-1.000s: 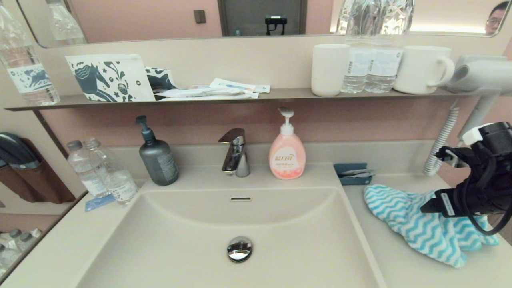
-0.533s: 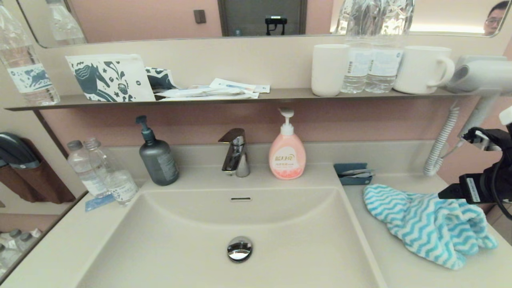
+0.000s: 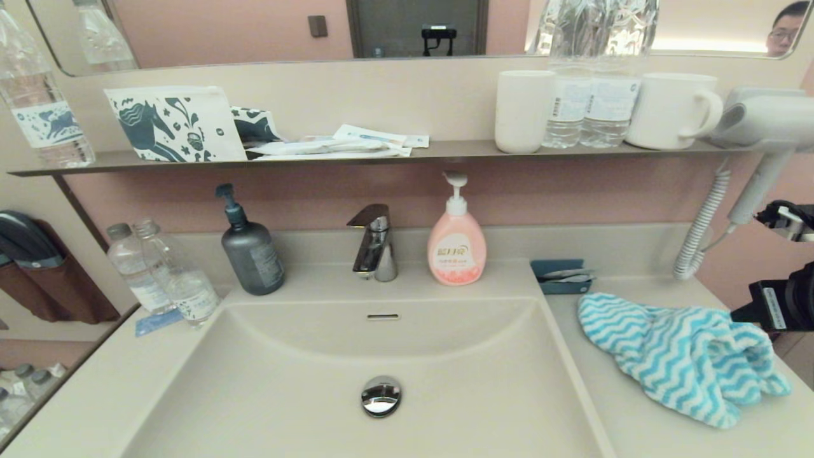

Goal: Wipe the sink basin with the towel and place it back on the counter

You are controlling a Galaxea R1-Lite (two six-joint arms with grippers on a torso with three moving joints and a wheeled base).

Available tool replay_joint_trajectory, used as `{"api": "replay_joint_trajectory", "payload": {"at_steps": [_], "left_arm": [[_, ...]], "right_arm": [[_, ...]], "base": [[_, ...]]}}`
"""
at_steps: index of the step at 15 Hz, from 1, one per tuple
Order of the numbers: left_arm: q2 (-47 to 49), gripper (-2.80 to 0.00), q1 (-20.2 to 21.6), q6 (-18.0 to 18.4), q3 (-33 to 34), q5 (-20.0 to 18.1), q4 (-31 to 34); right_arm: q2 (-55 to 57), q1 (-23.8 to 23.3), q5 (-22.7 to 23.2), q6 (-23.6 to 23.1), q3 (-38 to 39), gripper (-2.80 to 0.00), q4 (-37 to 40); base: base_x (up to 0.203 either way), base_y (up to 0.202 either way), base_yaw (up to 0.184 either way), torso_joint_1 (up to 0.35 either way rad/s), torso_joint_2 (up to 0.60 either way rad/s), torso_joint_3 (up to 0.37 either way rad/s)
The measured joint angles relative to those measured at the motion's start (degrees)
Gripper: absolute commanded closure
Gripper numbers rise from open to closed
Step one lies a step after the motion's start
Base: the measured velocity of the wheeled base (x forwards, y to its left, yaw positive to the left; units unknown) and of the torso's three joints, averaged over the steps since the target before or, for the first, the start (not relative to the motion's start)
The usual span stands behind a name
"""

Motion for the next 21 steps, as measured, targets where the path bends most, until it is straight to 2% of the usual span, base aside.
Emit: {"api": "replay_joint_trajectory", "payload": {"at_steps": [7,14,19,21], "left_arm": [[0.00,0.00,0.00,0.00,0.02,-0.02,0.02],[0.00,0.00,0.00,0.00,0.02,0.00,0.02],[0.00,0.00,0.00,-0.02,0.01,-0.02,0.02],[0.00,0.00,0.00,0.00,0.00,-0.01,0.00]], "right_arm": [[-11.58,-0.10,0.78,0.05,2.22,0.00,7.01],[-31.68,-2.26,0.72,-0.32,8.08,0.00,13.42],[-49.83,0.89,0.64,-3.06,10.46,0.00,26.46],[-57.10,2.06,0.54,-3.29,11.96,0.00,28.39]], "base": [[0.000,0.000,0.000,0.000,0.00,0.000],[0.000,0.000,0.000,0.000,0.00,0.000],[0.000,0.000,0.000,0.000,0.00,0.000],[0.000,0.000,0.000,0.000,0.00,0.000]]}}
